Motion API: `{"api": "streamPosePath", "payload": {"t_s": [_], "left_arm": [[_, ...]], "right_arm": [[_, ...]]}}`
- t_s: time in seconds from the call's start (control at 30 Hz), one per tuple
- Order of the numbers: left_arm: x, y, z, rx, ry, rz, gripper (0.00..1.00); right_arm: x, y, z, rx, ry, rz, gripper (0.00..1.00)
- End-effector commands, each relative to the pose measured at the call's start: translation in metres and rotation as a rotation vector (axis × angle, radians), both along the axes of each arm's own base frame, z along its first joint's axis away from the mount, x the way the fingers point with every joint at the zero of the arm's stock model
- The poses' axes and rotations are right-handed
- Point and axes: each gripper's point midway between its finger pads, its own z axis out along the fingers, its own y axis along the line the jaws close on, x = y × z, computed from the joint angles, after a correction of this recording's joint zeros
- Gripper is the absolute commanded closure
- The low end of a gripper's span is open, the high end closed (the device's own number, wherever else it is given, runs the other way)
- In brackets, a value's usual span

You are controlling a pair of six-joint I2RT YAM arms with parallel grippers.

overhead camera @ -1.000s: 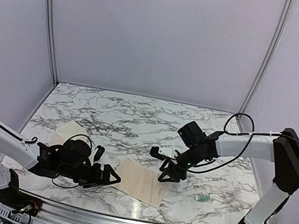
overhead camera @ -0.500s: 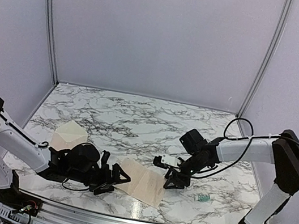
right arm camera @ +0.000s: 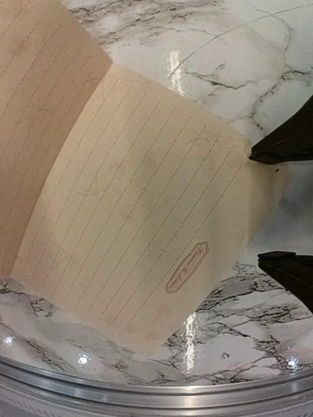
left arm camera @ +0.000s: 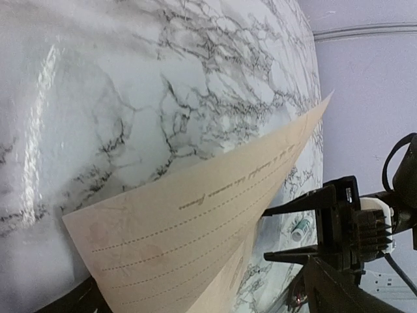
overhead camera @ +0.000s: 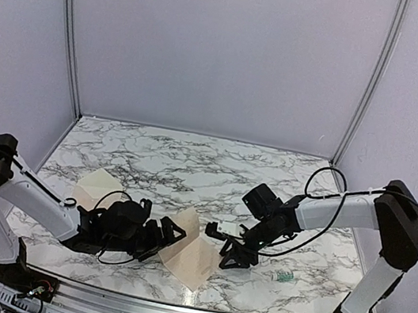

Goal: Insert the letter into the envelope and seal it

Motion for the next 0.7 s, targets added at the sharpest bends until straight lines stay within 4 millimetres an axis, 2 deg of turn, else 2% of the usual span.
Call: {"api": "streamPosePath", "payload": {"t_s": [0.0, 0.17, 0.33, 0.57, 0.67], "left_arm": [[0.026, 0.003, 0.017, 0.008, -0.161, 0.054, 0.01], [0.026, -0.008, 0.028, -0.063, -0.200, 0.029, 0.08], [0.032, 0.004, 0.043, -0.135, -0.264, 0.091, 0.20], [0.031, -0.004, 0.044, -0.144, -0.286, 0.055, 0.45], [0.031, -0.004, 0.044, -0.141, -0.291, 0.052, 0.51]], "right_arm": [[-0.017, -0.009, -0.019, -0.066, 0.136, -0.034, 0.56], [-0.011, -0.007, -0.017, -0.045, 0.156, -0.059, 0.56], [-0.003, -0.008, -0.013, -0.023, 0.168, -0.088, 0.56], [0.001, -0.008, -0.010, -0.006, 0.174, -0.102, 0.56], [0.002, -0.009, -0.010, -0.001, 0.176, -0.105, 0.56]]}}
